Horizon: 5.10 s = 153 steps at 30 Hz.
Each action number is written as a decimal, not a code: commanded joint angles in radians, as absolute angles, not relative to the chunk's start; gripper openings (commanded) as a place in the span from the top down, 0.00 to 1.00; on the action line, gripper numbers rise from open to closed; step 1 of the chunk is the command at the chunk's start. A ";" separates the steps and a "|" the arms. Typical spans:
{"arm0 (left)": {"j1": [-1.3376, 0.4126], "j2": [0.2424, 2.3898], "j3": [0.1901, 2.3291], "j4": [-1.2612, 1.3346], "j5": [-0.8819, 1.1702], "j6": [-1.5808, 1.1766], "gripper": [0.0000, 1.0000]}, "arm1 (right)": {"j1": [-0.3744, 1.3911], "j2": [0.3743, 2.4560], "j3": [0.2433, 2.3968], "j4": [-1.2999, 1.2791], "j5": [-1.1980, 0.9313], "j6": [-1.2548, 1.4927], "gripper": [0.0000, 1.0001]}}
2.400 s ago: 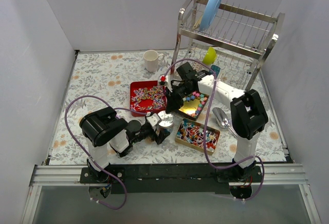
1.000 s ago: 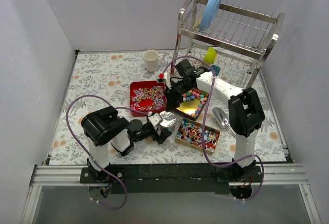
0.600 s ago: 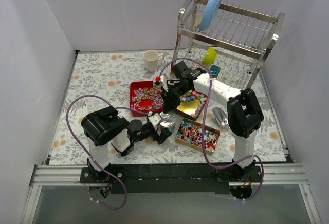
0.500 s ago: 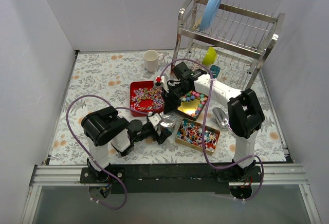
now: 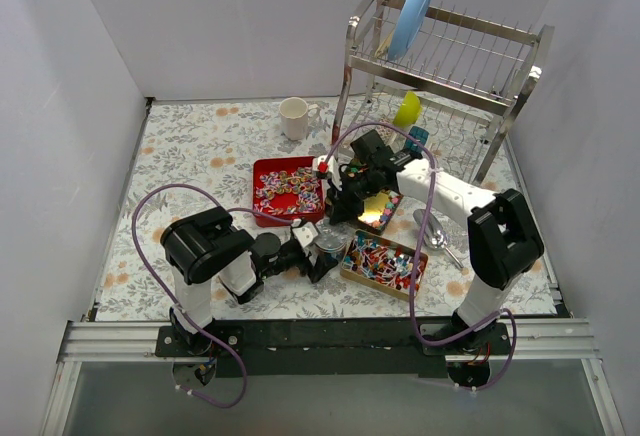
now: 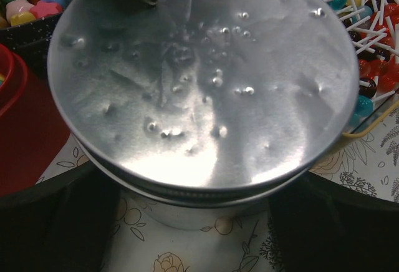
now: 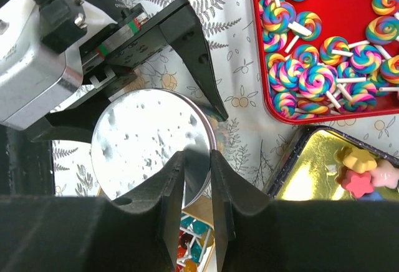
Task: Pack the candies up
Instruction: Screw the bottle lid onto the packing bottle, then reset both arms
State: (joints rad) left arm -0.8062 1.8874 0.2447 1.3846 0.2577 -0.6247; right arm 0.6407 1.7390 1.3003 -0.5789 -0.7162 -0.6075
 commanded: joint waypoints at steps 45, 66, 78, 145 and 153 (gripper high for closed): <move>-0.765 1.931 0.265 1.232 0.216 -0.649 1.00 | 0.730 1.867 1.562 -1.002 -0.654 -1.315 0.02; -0.765 1.939 0.272 1.224 0.204 -0.652 1.00 | 0.713 1.827 1.375 -0.802 -0.635 -0.898 0.37; -0.765 1.769 0.328 0.894 0.321 -0.791 0.02 | 0.712 1.802 1.318 -0.747 -0.627 -0.741 0.36; -0.839 1.005 0.288 0.207 -0.038 -1.065 0.02 | 0.859 1.821 1.344 -0.485 -0.141 -0.476 0.57; -0.841 0.922 0.444 -0.158 0.044 -1.152 0.02 | 0.858 1.723 1.335 -0.567 -0.114 -0.535 0.51</move>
